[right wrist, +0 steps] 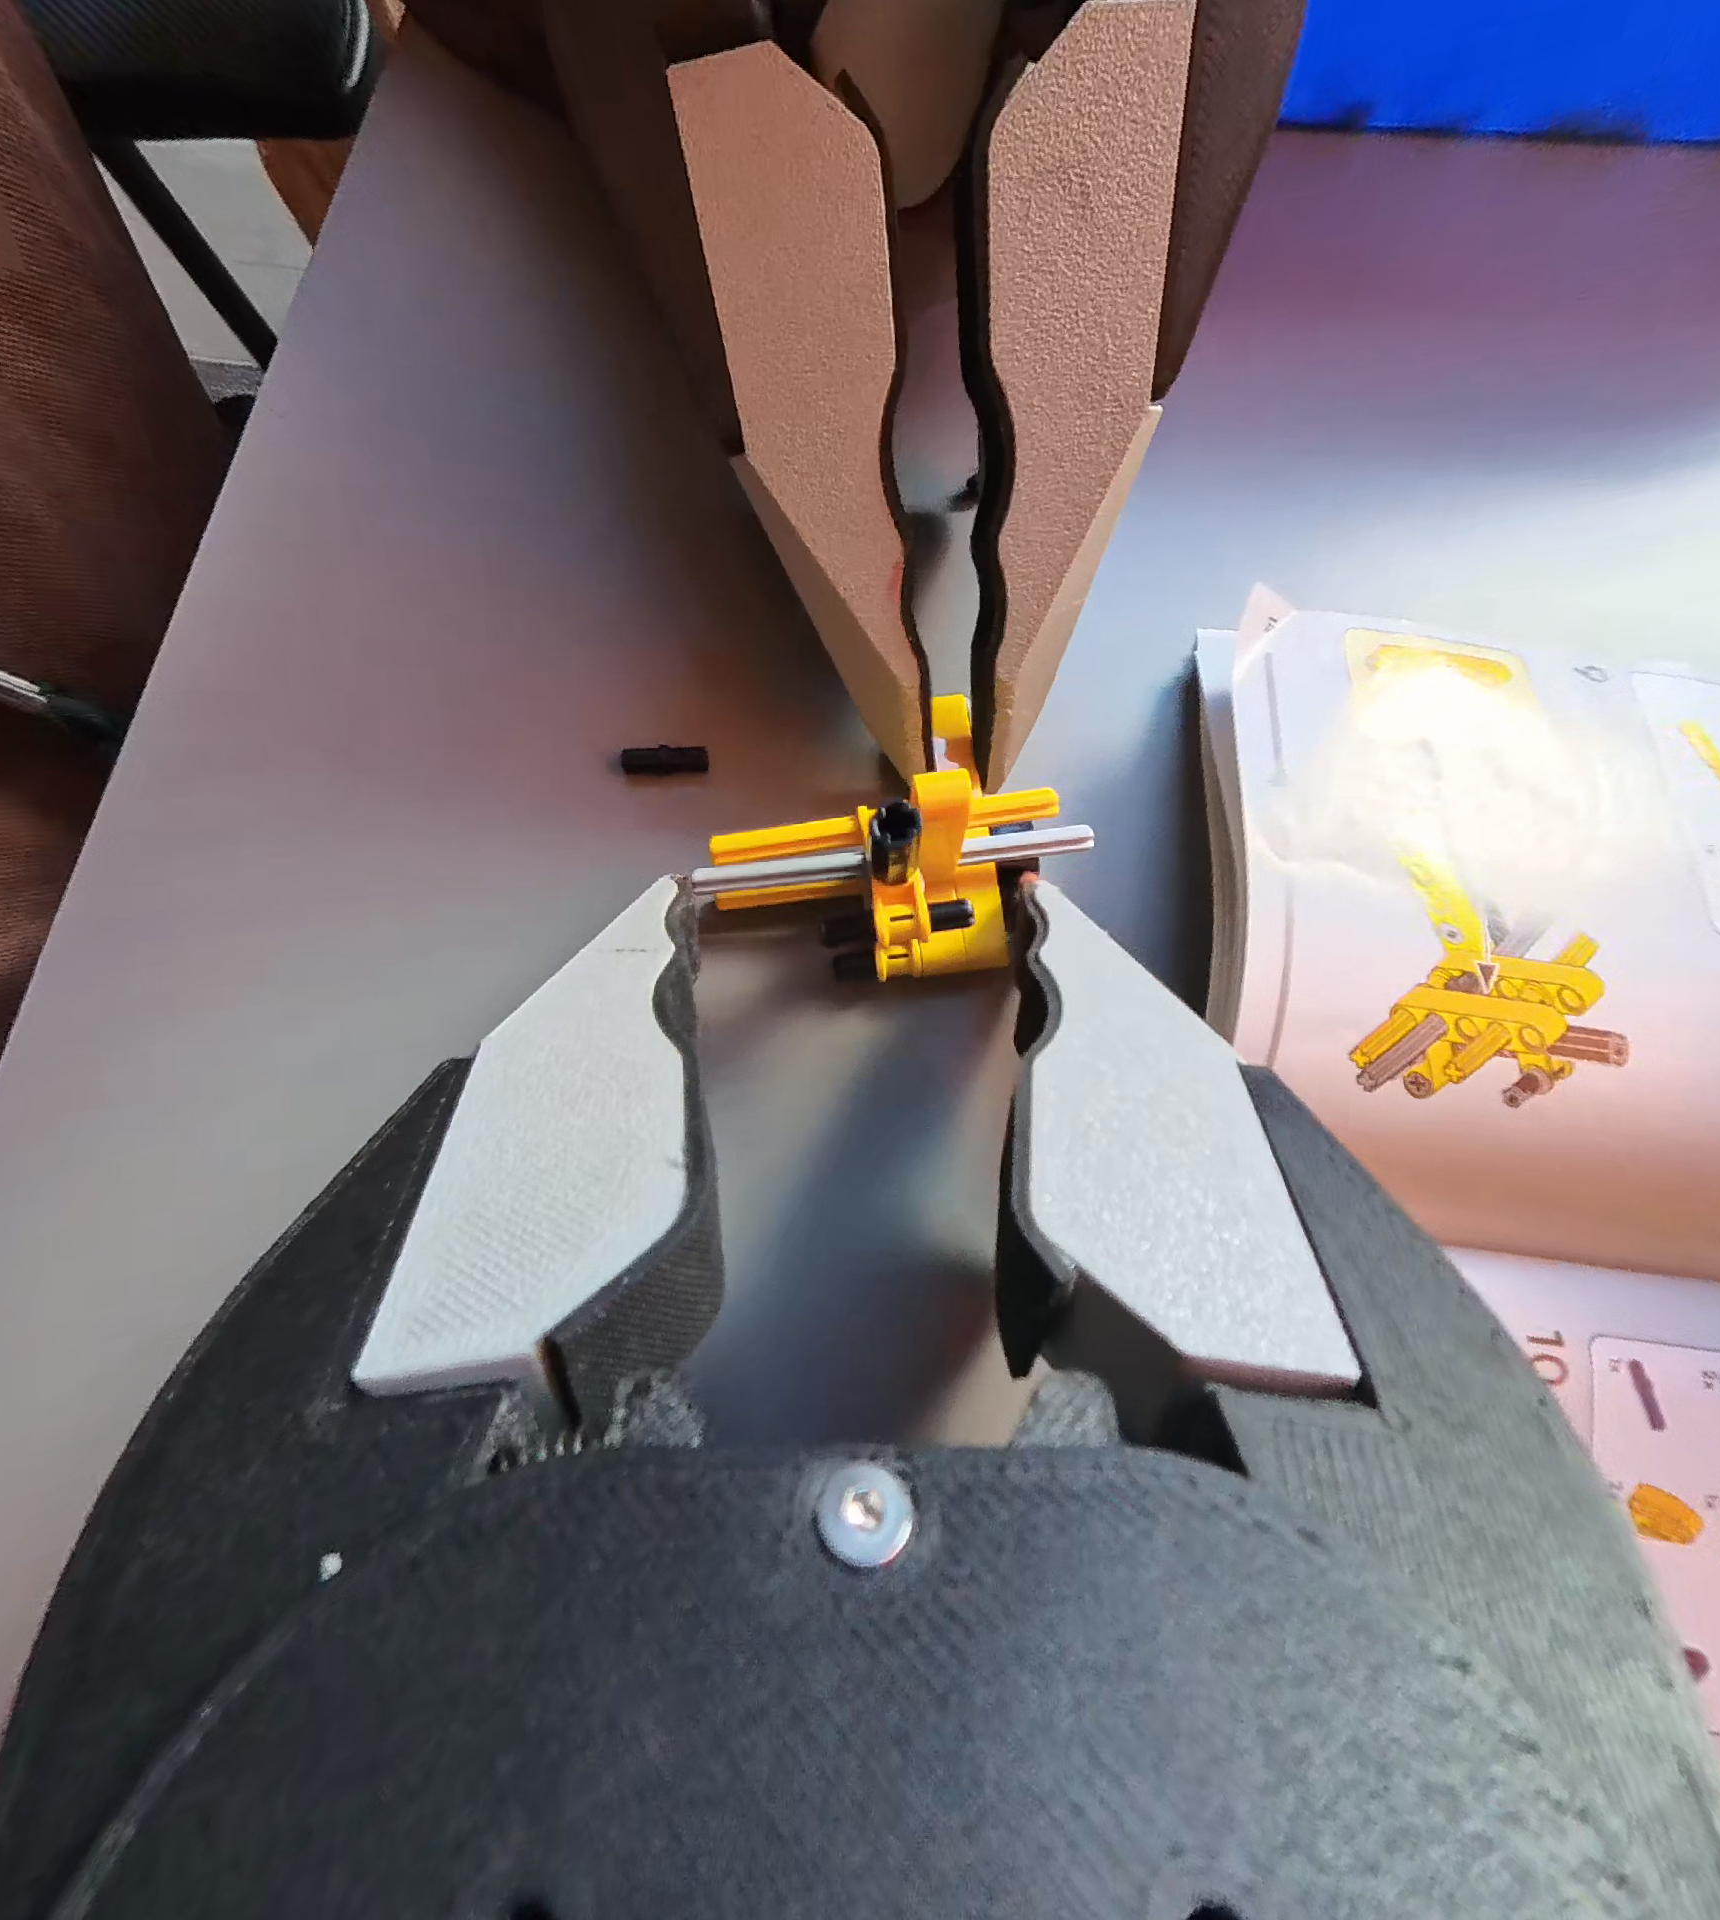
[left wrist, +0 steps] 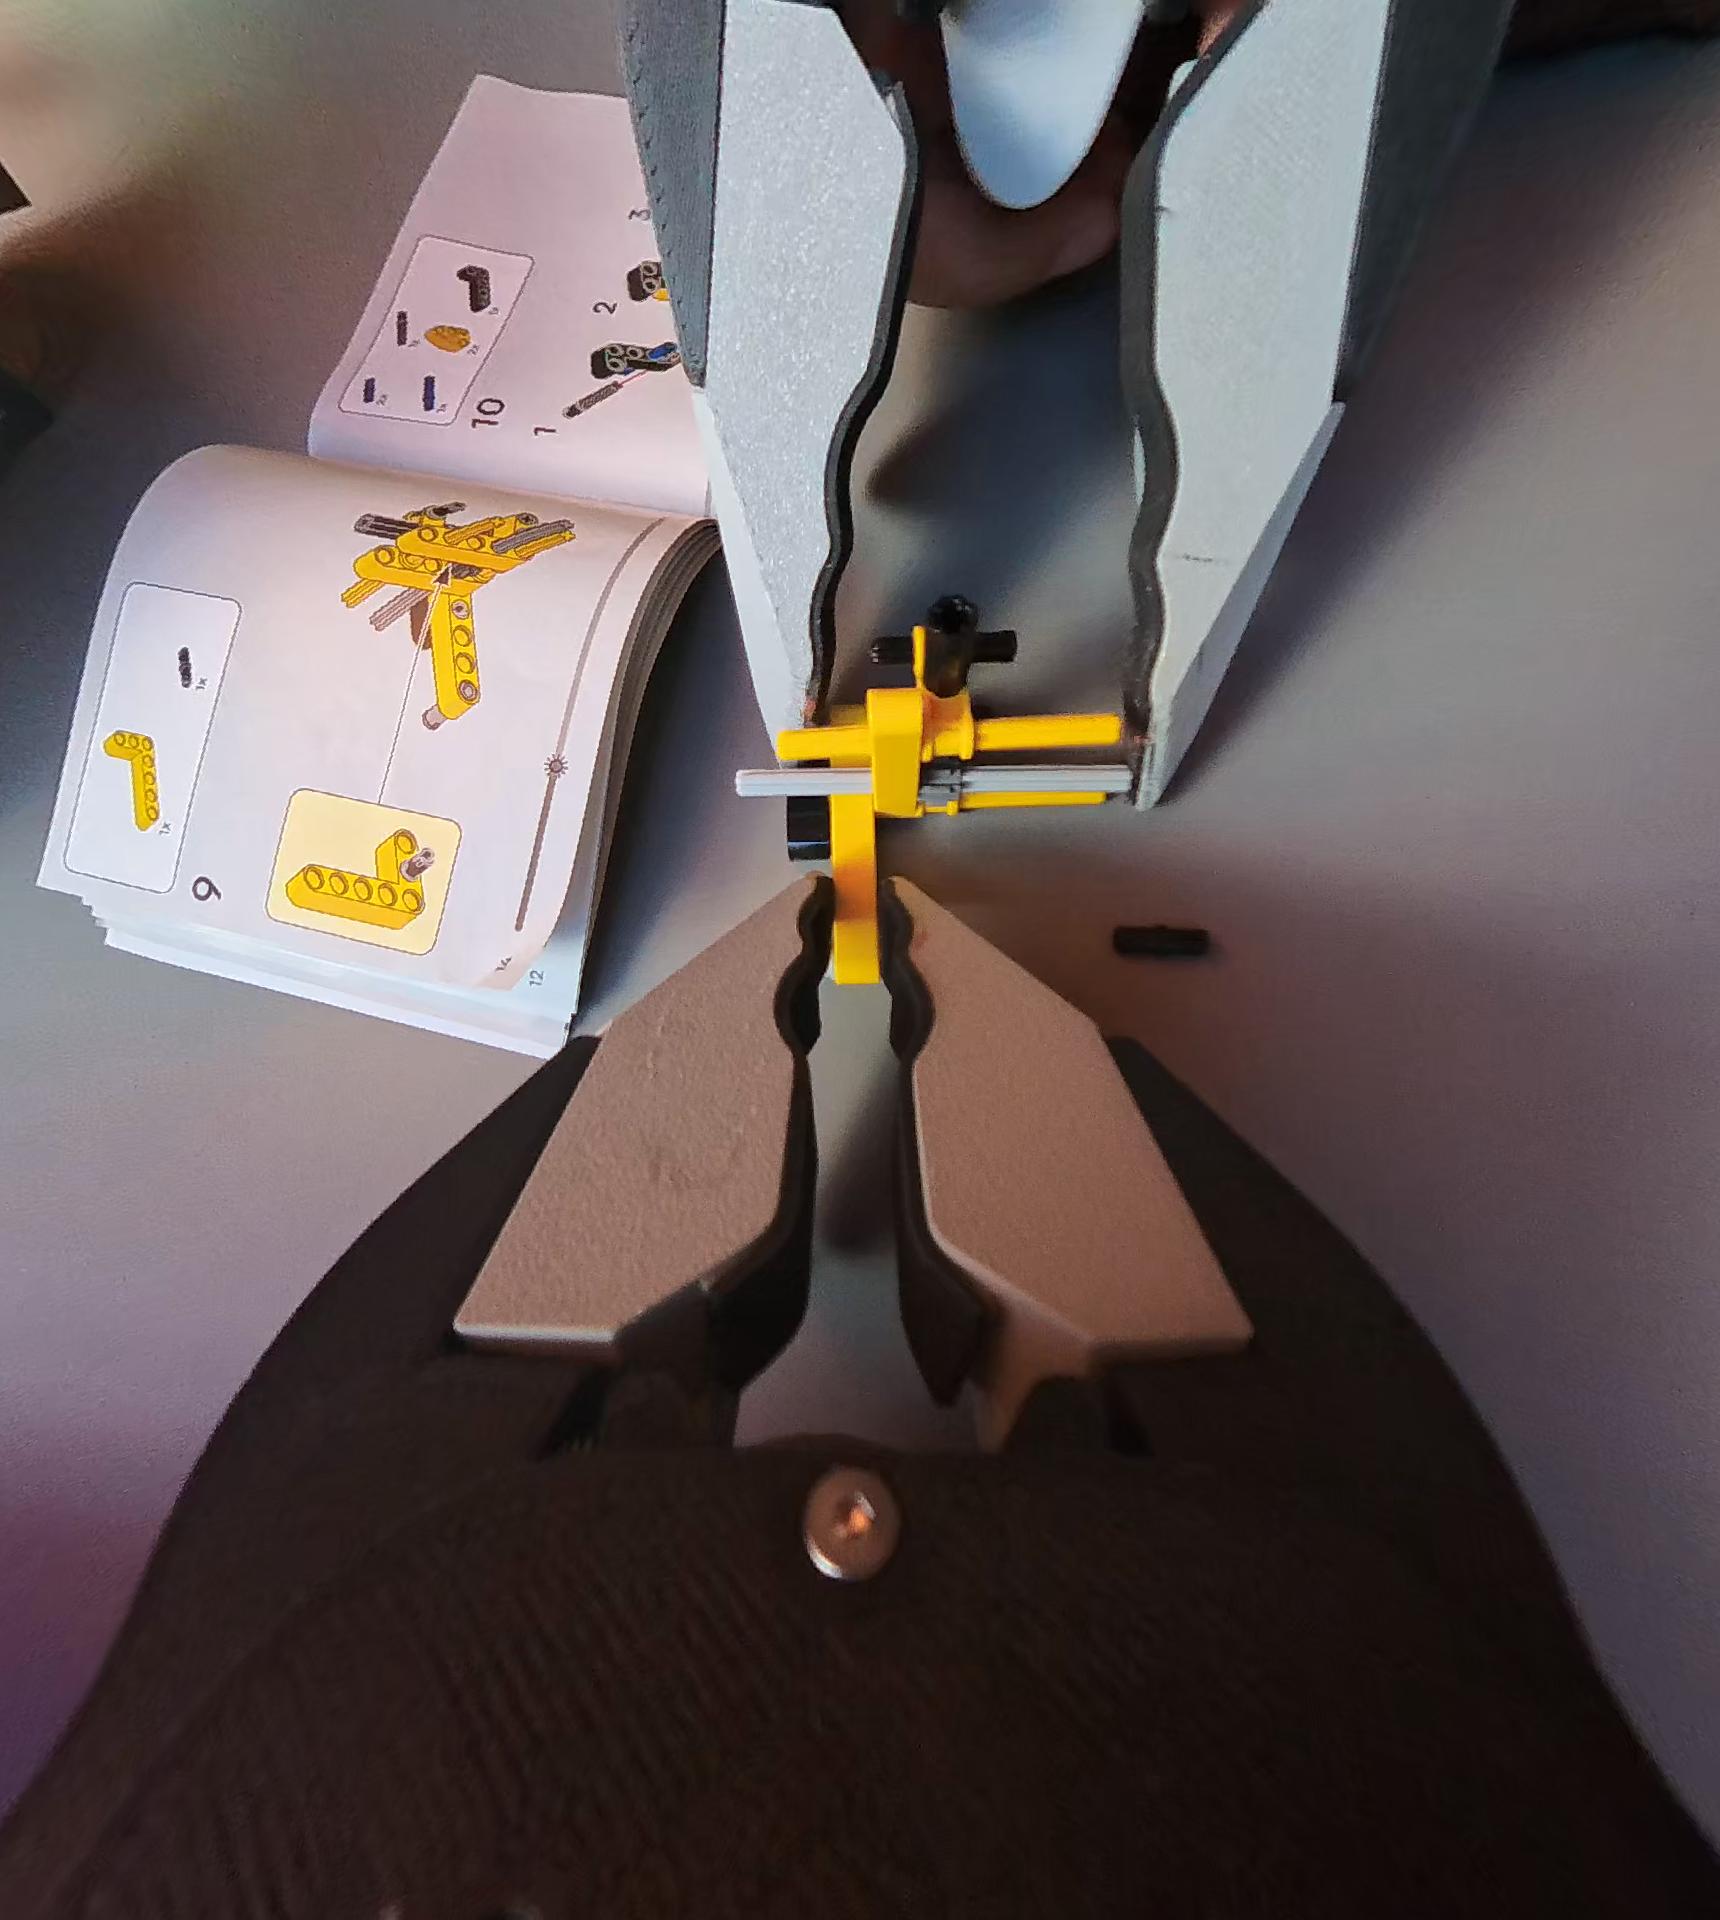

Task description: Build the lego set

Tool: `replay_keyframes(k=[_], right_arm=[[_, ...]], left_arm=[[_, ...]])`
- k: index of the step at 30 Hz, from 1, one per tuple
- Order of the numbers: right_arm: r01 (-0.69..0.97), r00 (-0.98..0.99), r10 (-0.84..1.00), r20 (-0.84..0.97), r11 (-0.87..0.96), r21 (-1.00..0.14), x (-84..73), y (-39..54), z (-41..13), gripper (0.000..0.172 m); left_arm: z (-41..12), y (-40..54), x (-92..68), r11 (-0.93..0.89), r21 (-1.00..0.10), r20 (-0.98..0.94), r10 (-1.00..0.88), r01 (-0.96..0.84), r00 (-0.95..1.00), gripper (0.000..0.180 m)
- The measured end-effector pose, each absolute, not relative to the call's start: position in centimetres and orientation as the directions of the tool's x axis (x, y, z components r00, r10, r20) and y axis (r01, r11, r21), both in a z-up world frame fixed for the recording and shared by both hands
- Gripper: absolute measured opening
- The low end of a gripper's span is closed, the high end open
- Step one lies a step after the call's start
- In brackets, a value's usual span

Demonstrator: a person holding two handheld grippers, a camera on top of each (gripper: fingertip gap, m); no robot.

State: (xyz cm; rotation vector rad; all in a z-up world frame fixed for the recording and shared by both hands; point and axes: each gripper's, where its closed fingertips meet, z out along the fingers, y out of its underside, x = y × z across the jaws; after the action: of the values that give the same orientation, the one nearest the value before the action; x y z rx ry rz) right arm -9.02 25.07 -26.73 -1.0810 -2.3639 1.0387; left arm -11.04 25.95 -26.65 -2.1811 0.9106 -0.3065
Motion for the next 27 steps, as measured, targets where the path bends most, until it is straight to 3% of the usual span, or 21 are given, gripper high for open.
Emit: replay_keyframes(k=[1,27], right_arm=[[0.510,-0.652,0.758,0.000,0.440,-0.739,-9.01,25.08,-26.72,0.058],[0.512,-0.657,0.754,-0.013,0.433,-0.742,-8.99,25.04,-26.65,0.056]], left_arm=[[-26.65,25.95,-11.05,-0.476,-0.714,-0.057,-0.691,-0.513,0.721,0.006],[-26.66,25.97,-11.11,-0.492,-0.717,-0.034,-0.682,-0.493,0.731,0.006]])
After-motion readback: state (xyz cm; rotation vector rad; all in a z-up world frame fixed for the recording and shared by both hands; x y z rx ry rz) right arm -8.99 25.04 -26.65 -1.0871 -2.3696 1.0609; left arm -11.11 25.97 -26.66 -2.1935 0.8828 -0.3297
